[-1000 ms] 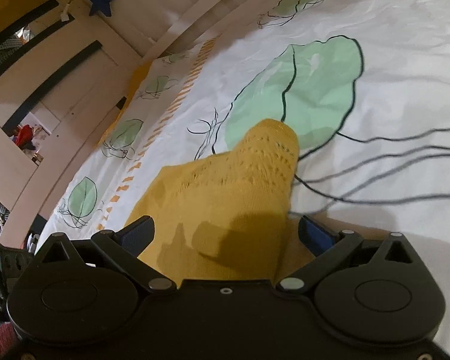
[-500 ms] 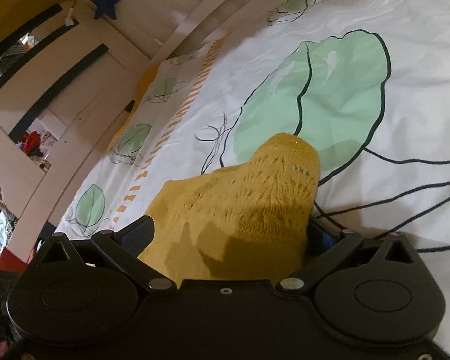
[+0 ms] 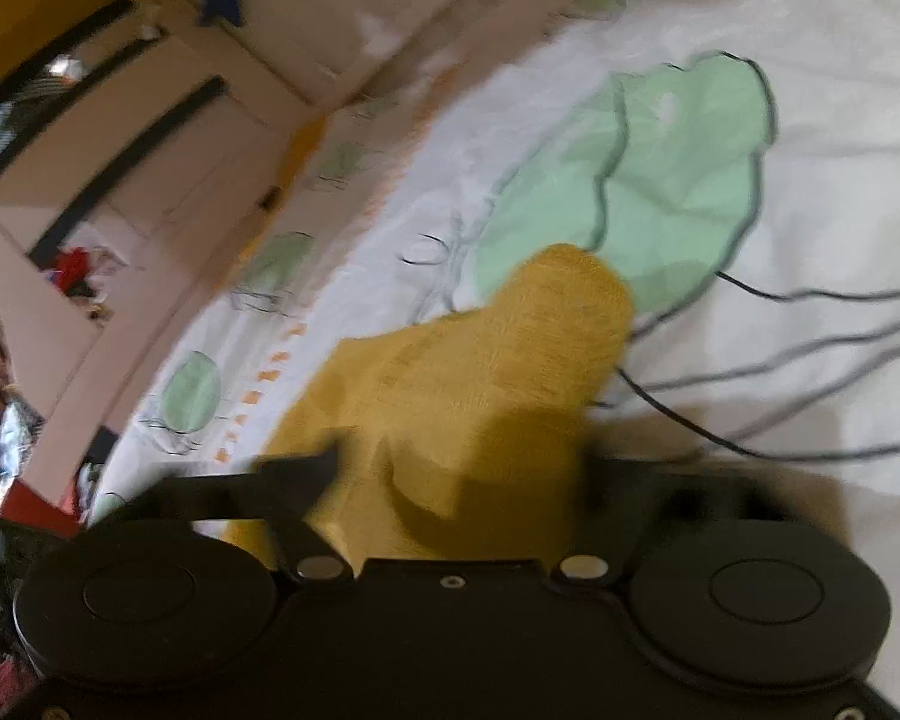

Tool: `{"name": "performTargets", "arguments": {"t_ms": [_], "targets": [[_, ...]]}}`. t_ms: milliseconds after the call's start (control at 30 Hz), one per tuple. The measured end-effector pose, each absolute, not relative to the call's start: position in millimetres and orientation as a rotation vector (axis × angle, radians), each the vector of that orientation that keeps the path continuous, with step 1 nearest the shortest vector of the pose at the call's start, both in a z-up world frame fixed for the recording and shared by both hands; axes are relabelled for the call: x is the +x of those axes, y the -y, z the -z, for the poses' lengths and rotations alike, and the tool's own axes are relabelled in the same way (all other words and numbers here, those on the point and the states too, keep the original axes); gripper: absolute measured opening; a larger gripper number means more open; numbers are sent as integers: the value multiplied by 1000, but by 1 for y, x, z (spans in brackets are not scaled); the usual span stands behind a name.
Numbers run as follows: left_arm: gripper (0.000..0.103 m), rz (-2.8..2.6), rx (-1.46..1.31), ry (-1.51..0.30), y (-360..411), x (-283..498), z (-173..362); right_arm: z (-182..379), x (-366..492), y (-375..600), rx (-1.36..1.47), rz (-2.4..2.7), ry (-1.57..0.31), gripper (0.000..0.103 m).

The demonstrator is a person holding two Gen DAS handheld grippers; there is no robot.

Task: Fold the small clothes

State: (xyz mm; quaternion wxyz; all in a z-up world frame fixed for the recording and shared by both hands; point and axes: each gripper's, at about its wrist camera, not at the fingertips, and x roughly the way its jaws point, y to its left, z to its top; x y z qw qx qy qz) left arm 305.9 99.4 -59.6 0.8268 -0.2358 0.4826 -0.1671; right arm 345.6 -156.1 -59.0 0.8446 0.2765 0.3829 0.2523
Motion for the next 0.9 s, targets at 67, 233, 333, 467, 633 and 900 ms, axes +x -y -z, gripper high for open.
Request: {"name": "performTargets", "arguments": {"t_ms": [67, 233, 333, 467, 633, 900], "targets": [[11, 365, -557, -1027, -105, 304, 60, 62, 344, 162, 632, -525, -822, 46], [11, 415, -592, -1020, -106, 289, 49, 49, 329, 168, 673, -488, -816, 44], [11, 459, -577, -1027, -96, 273, 40, 36, 317, 168, 656, -470, -828, 43], [11, 506, -566, -1036, -79, 244, 32, 19, 288, 175, 655, -446, -853, 42], [11, 545, -567, -1051, -64, 193, 31, 3, 240, 184, 613, -406, -916, 42], [11, 577, -534, -1062, -49, 134, 30, -3, 159, 200, 643, -363, -962, 42]]}}
